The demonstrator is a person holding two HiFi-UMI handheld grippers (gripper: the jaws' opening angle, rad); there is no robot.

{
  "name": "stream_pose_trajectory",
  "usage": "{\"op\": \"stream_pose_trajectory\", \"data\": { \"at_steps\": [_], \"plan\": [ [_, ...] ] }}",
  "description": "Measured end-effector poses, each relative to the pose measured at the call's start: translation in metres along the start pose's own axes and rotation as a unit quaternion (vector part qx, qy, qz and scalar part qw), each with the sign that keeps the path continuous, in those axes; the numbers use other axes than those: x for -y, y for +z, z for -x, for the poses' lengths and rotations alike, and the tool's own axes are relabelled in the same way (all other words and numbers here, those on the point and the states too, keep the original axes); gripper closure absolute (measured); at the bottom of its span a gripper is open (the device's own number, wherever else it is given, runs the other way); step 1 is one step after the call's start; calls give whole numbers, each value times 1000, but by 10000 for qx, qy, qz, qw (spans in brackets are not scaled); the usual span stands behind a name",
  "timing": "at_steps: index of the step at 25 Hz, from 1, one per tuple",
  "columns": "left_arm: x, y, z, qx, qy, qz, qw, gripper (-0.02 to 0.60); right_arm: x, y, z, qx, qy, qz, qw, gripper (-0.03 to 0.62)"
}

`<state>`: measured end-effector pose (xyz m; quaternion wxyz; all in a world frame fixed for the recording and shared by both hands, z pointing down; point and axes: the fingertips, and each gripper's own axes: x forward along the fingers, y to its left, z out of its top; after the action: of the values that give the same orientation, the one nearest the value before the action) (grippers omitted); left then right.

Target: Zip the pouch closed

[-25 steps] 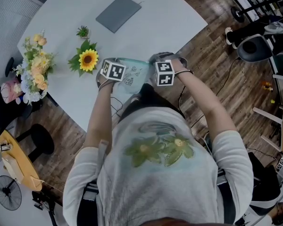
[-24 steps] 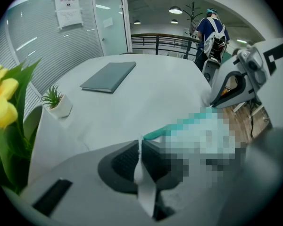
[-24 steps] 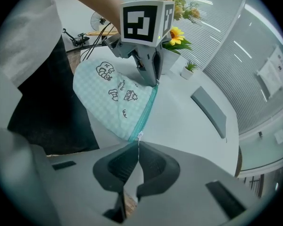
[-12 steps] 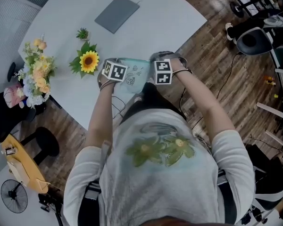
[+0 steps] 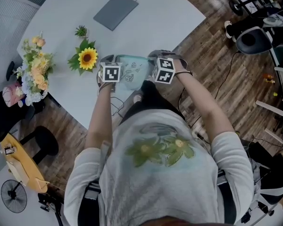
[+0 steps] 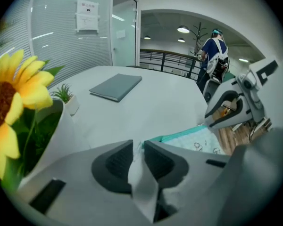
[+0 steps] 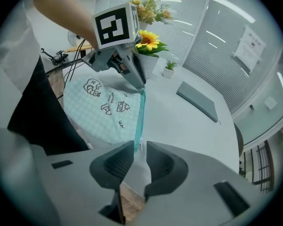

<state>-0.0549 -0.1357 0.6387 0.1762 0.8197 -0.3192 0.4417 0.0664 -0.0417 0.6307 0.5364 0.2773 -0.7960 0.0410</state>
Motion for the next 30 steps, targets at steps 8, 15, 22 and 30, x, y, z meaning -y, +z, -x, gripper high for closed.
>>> {"op": "stream_pose_trajectory", "data": {
  "at_steps": [8,15,22,30],
  "plan": [
    [13,14,32,537,-15,62,9985,520,11,29,32,790,-546,-1066,9896,519],
    [28,50,86,1429,53,187,9896,520,18,51,70,1597,-845,-2197,9587,519],
    [53,69,130,1936,-191,267,9805,525,21,71,114,2340,-1197,-2892,9205,528],
    [77,73,167,2359,-192,352,9710,577,3,88,149,2761,-1378,-3362,8898,576]
  ]
}}
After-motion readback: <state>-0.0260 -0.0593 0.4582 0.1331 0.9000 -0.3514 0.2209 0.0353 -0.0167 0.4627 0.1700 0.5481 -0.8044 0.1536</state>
